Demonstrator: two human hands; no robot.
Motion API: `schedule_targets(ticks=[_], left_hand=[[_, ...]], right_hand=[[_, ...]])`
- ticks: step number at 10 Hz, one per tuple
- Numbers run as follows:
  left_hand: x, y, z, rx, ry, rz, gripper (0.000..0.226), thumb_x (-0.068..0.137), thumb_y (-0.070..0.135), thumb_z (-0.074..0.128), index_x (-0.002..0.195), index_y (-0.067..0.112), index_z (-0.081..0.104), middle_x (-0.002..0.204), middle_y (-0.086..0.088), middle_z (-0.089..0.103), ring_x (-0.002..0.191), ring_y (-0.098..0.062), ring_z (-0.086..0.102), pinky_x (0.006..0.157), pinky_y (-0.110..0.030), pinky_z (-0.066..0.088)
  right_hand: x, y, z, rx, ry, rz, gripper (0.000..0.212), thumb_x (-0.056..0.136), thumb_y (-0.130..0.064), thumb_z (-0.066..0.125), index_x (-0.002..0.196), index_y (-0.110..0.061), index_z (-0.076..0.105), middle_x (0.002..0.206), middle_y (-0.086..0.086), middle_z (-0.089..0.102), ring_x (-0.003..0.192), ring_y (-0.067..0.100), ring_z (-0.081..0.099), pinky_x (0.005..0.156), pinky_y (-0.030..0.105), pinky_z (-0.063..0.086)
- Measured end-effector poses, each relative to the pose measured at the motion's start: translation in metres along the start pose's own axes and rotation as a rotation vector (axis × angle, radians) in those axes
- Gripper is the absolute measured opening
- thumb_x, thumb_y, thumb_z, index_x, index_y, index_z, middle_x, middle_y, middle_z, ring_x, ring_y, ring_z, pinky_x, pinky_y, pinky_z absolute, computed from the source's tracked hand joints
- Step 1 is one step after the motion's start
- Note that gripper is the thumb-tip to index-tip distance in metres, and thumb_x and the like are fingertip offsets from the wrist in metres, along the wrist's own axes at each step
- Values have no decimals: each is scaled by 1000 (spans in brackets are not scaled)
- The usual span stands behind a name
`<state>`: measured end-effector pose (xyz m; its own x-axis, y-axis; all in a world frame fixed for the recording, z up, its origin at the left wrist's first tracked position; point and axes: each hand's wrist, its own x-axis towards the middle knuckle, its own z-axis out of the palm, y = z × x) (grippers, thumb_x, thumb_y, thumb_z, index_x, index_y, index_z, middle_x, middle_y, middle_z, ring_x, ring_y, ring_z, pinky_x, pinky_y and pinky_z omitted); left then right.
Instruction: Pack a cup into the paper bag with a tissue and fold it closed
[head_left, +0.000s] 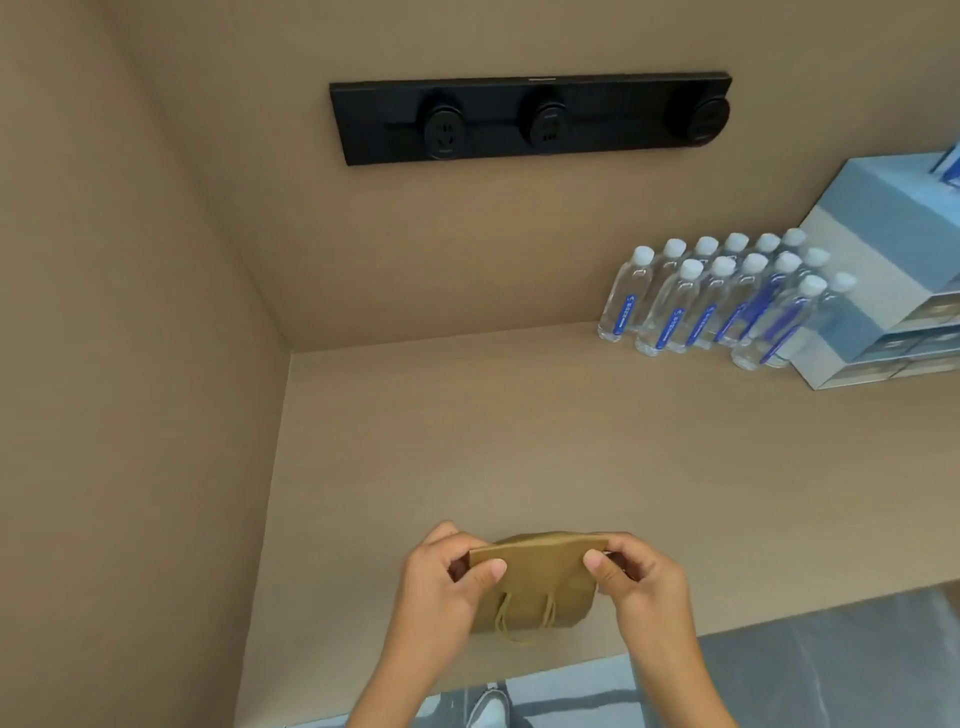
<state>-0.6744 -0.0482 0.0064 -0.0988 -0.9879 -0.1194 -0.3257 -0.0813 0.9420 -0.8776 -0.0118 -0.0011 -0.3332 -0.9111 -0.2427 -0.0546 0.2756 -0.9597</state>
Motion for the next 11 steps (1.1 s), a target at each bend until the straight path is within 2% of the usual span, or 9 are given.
schedule_targets(ticks=[1,2,3,4,5,7,9,10,11], left_hand=[[22,7,29,0,51,-15,16,77,2,79,67,13,75,67,3,51,57,-5,46,54,-15,35],[46,14,59,15,102,-57,13,79,2,76,71,12,76,70,3,53,59,-8,49,58,-18,39],[66,25,88,11,154,-89,11,82,1,74,75,10,74,74,1,54,62,-10,51,60,-26,47],[83,32,110,-1,210,-121,11,83,-3,70,78,7,72,78,-1,55,64,-11,54,57,-35,56],[91,28,127,21,250,-149,12,81,-5,70,77,7,71,78,-2,58,65,-14,56,65,-42,59],[95,13,143,17,280,-192,11,83,-7,69,79,3,70,80,-5,59,66,-14,57,61,-23,59],[93,17,139,54,265,-179,20,82,2,73,92,19,72,89,3,63,53,-1,48,58,-16,48],[88,22,132,62,243,-122,31,81,11,76,105,31,69,101,13,60,54,-4,43,57,-11,42],[86,36,125,19,325,-36,38,81,20,75,109,43,63,108,22,55,57,-4,47,62,-10,43]], right_hand=[[37,-3,-21,-29,-20,-29,26,87,0,66,79,-22,77,68,4,73,60,7,60,64,31,49],[74,-6,-41,-33,-47,-46,24,86,-1,66,78,-20,77,71,16,70,63,15,58,64,36,48],[107,-5,-62,-37,-60,-57,24,85,-1,66,75,-21,76,63,10,67,58,10,55,61,33,45],[132,-4,-76,-60,-102,-52,25,86,-1,66,70,-20,74,50,-13,58,47,-1,47,55,25,39],[151,2,-84,-98,-131,-61,22,86,2,66,75,-16,73,51,-13,58,49,1,48,55,23,39],[166,13,-94,-129,-180,-57,16,88,1,66,87,-12,75,54,-7,56,52,13,49,46,8,41],[169,8,-99,-177,-271,-25,29,88,-5,66,110,-23,71,50,-7,47,51,13,48,53,21,43],[165,-7,-104,-177,-334,-58,45,86,-4,67,120,-33,62,56,-21,50,45,3,36,49,13,37],[161,-31,-104,-180,-280,-209,43,86,-5,68,116,-35,61,101,-13,62,48,3,37,54,13,36]])
